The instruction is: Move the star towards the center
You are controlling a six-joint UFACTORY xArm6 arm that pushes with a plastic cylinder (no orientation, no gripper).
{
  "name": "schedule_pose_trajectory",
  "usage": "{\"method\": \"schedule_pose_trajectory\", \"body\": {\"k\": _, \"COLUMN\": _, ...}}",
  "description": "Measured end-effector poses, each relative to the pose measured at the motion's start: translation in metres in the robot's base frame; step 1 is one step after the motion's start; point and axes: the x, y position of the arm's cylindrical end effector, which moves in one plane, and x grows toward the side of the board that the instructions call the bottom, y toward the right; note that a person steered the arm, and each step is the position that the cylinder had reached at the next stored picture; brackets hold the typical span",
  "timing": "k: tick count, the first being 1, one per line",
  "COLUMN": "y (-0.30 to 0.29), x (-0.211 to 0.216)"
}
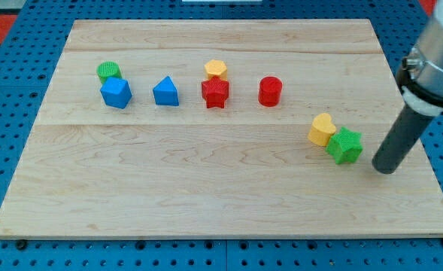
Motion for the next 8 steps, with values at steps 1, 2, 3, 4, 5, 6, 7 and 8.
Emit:
{"method": "schedule_pose_trajectory", "body": {"k": 1, "y": 0.002, "x": -0.006}}
{"method": "schedule_pose_trajectory", "body": {"k": 2, "y": -0.014, "x": -0.019}}
{"method": "schedule_pose_trajectory", "body": {"k": 3, "y": -0.064, "x": -0.02}}
{"method": "schedule_pose_trajectory", "body": {"k": 4, "y": -0.109, "x": -0.02}}
{"method": "schedule_pose_trajectory", "body": {"k": 5, "y": -0.102, "x": -0.02}}
{"method": "schedule_pose_trajectory", "body": {"k": 6, "y": -0.086, "x": -0.024}}
{"method": "schedule_pose_trajectory", "body": {"k": 7, "y": -0.079, "x": -0.04}}
{"method": "schedule_pose_trajectory", "body": {"k": 8, "y": -0.109, "x": -0.035}}
